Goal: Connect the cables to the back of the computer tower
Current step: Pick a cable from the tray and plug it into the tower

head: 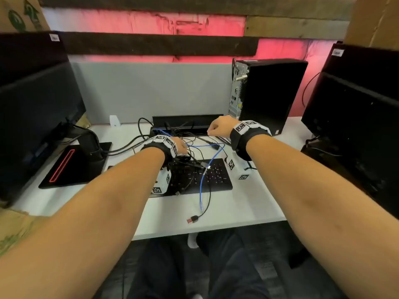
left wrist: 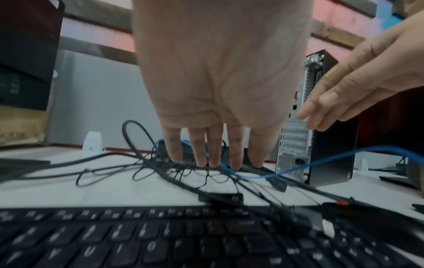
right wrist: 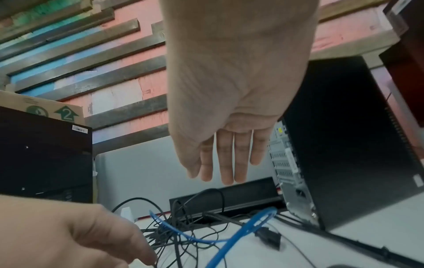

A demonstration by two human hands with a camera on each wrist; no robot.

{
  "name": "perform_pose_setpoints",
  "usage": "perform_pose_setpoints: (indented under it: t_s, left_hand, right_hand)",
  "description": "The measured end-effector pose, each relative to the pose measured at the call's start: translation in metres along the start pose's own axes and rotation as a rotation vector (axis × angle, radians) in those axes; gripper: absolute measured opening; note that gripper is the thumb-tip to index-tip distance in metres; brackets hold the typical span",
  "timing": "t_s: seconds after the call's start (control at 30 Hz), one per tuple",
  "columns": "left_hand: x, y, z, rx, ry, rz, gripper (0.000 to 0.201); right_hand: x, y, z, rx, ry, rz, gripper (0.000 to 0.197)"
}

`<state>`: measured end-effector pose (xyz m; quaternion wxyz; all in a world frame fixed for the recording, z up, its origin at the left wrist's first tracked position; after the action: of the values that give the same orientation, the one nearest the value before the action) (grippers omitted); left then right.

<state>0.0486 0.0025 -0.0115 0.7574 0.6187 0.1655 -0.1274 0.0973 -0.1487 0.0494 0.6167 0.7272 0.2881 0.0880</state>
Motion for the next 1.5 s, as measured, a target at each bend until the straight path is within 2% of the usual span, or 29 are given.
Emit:
perform_pose_setpoints:
  t_s: [0.17,0.27,0.33,0.43,0.53,0.63,0.77,0.83,0.9,0.97,1.03,1.1,1.17,1.2,1.27,1.37,1.43,1.5]
  left_hand:
    - [0.014,-0.039,-0.023,-0.036,0.059,-0.071,0.043]
    - [0.027,-0.054,-0.039,-0.213,0.022,0.023,0.055]
    - [0.036,-0.057,-0.050,-0.277,0.018,0.098,0.050]
    - [0.049,-0.058,-0.057,-0.297,-0.003,0.096,0.043]
    - [0.066,-0.057,-0.064,-0.308,-0.027,0.080,0.043]
    - [0.078,-0.059,-0.069,-0.332,0.010,-0.012,0.052]
    - [0.090,-0.052,-0.074,-0.341,0.120,-0.091,0.055]
    - [0.095,-0.048,-0.074,-0.302,0.161,-0.106,0.047]
    - [0.100,-0.047,-0.071,-0.254,0.196,-0.130,0.052]
    - [0.106,-0.050,-0.069,-0.203,0.237,-0.139,0.070]
    - [0.111,-0.053,-0.069,-0.173,0.265,-0.091,0.085]
    - [0.113,-0.055,-0.068,-0.157,0.257,-0.034,0.092]
    - [0.114,-0.058,-0.067,-0.173,0.245,-0.037,0.094]
    - [0.115,-0.059,-0.068,-0.181,0.247,-0.060,0.092]
    - [0.115,-0.058,-0.068,-0.199,0.243,-0.099,0.085]
    - [0.113,-0.053,-0.073,-0.369,0.209,-0.151,0.076]
    - [0.109,-0.052,-0.083,-0.642,0.211,-0.158,0.070]
    - [0.105,-0.053,-0.094,-0.961,0.249,-0.105,0.067]
  right_hand:
    - [0.028,-0.039,-0.013,0.073,0.003,-0.113,0.034]
    - [0.049,-0.071,-0.020,0.065,-0.002,-0.177,0.051]
    - [0.066,-0.096,-0.020,0.087,-0.017,-0.230,0.064]
    - [0.082,-0.122,-0.017,0.124,-0.002,-0.267,0.069]
    - [0.093,-0.129,-0.001,0.191,-0.013,-0.195,0.057]
    - [0.102,-0.132,0.021,0.341,-0.059,-0.149,0.042]
    - [0.113,-0.131,0.043,0.906,-0.063,-0.051,0.010]
    - [0.115,-0.133,0.054,1.065,-0.119,0.003,0.011]
    - [0.118,-0.134,0.058,1.027,-0.146,0.031,0.017]
    - [0.121,-0.137,0.056,0.884,-0.151,0.038,0.024]
    - [0.123,-0.138,0.052,0.722,-0.135,0.022,0.029]
    - [0.125,-0.139,0.050,0.550,-0.123,-0.014,0.023]
    - [0.128,-0.141,0.050,0.457,-0.108,-0.034,0.023]
    - [0.128,-0.142,0.049,0.483,-0.094,-0.038,0.021]
    - [0.124,-0.141,0.049,0.736,-0.051,0.012,0.018]
    - [0.115,-0.137,0.056,1.147,-0.060,0.162,0.018]
    - [0.110,-0.134,0.060,1.196,-0.064,0.259,0.019]
    - [0.106,-0.134,0.062,1.166,-0.067,0.319,0.024]
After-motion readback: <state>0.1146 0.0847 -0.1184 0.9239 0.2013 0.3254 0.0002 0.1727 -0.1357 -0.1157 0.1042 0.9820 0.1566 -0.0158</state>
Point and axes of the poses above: each hand's wrist, its own x-axis towards the middle knuckle, its own y-axis out of the back of the hand, z = x × y, the point moved 5 cm from there along x, towards the middle knuckle, and after that the axes turned 11 degrees about -z, right-handed, at the moved point
